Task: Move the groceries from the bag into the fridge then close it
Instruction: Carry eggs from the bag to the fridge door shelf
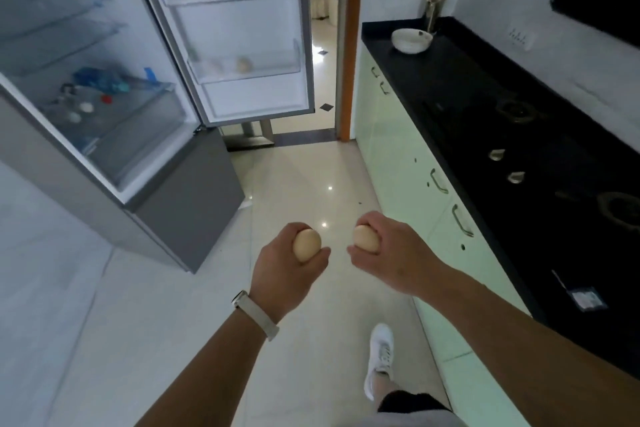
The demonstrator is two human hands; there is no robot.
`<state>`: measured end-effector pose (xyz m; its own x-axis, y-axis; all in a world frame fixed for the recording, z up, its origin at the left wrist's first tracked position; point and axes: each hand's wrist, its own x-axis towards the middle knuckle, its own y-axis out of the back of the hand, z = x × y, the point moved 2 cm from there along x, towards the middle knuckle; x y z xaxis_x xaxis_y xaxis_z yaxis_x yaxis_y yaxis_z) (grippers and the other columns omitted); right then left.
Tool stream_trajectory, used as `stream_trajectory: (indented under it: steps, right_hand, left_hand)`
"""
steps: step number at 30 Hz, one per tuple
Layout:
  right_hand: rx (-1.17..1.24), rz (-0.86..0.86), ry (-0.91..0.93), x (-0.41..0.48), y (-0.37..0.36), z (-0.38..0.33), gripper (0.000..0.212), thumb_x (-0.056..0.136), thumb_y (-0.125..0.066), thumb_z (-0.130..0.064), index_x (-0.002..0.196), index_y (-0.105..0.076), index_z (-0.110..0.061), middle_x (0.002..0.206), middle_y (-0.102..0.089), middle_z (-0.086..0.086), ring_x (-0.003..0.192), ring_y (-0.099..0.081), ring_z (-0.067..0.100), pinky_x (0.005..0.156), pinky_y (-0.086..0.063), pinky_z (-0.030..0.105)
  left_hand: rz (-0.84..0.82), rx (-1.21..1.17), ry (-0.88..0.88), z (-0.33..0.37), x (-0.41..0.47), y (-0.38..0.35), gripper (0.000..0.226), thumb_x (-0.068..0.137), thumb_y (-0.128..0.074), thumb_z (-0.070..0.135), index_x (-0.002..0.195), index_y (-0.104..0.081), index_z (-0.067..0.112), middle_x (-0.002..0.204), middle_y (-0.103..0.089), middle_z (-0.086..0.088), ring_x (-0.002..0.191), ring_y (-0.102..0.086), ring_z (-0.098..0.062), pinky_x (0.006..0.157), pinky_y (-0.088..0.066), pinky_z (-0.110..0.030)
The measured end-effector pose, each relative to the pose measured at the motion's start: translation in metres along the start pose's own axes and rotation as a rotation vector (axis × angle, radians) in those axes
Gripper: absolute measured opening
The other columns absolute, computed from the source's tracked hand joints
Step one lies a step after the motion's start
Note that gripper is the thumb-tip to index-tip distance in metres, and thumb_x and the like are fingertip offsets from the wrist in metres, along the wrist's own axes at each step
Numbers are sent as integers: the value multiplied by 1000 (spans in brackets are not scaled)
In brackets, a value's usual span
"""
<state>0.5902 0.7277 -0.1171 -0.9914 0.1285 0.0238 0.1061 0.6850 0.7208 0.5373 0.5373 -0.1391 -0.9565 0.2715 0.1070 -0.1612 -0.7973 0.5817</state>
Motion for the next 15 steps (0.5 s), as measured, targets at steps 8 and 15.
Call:
stream_trajectory:
  steps: [8, 15]
  right_hand:
    - [76, -69, 124, 130, -3, 14, 24, 80, -71, -37, 93, -53, -27, 78, -59, -8, 67, -56, 10, 56, -44, 22]
    - [132, -106, 210, 246, 31, 36, 24, 82, -70, -38, 94, -52, -28, 78, -59, -9, 65, -57, 6, 52, -41, 15]
  left_hand:
    - [124, 64, 96, -2, 101, 0, 30, 75, -79, 36, 94, -56, 34, 80, -63, 18, 75, -61, 0, 63, -52, -22]
    - [165, 118, 102, 20, 208, -15, 30, 75, -79, 37, 91, -54, 40, 82, -62, 17, 74, -61, -2, 62, -52, -21]
